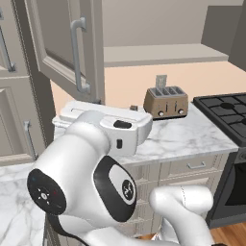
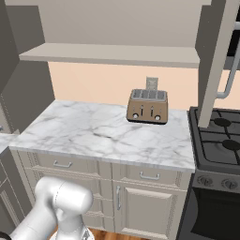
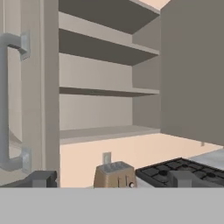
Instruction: Open the cabinet. Pick the dish brush and place it next to the sink. Then close the cabinet.
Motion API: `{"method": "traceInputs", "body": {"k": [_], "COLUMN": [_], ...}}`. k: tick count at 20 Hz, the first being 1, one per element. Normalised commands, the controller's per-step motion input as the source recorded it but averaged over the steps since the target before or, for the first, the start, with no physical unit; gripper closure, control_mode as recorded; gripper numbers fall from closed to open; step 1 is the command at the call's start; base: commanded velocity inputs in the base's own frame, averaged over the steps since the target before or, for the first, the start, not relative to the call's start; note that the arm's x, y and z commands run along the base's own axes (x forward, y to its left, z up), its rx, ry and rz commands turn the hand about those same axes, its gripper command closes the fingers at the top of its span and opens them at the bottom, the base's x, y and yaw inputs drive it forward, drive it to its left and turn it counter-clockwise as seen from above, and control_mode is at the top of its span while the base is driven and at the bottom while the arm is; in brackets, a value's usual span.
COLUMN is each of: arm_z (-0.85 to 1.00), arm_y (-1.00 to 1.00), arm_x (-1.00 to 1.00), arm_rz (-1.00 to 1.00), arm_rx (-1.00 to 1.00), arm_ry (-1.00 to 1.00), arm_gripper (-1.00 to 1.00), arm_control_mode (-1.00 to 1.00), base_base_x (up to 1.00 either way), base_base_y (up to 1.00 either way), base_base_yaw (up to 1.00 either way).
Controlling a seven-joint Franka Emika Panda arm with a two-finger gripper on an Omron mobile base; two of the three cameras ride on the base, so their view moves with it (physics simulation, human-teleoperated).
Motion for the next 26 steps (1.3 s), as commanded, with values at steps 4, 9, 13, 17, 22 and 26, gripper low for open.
{"method": "traceInputs", "body": {"k": [4,9,13,17,22,26], "arm_z": [-0.17,-0.09,-0.29,-0.26,-0.07,0.00], "arm_y": [0.00,0.00,0.06,0.18,0.27,0.23], "arm_x": [0.26,0.06,0.03,0.01,0.20,0.40], "arm_rz": [0.00,0.00,-0.01,-0.05,-0.12,-0.15], "arm_rx": [-0.04,-0.01,0.00,0.00,0.00,-0.01], "arm_ry": [0.00,0.00,0.00,0.00,0.00,0.01], "arm_gripper": [-1.00,-1.00,-1.00,-1.00,-1.00,-1.00], "arm_control_mode": [-1.00,-1.00,-1.00,-1.00,-1.00,-1.00], "base_base_x": [0.00,0.00,0.00,0.00,0.00,0.00], "base_base_y": [0.00,0.00,0.00,0.00,0.00,0.00], "base_base_yaw": [0.00,0.00,0.00,0.00,0.00,0.00]}}
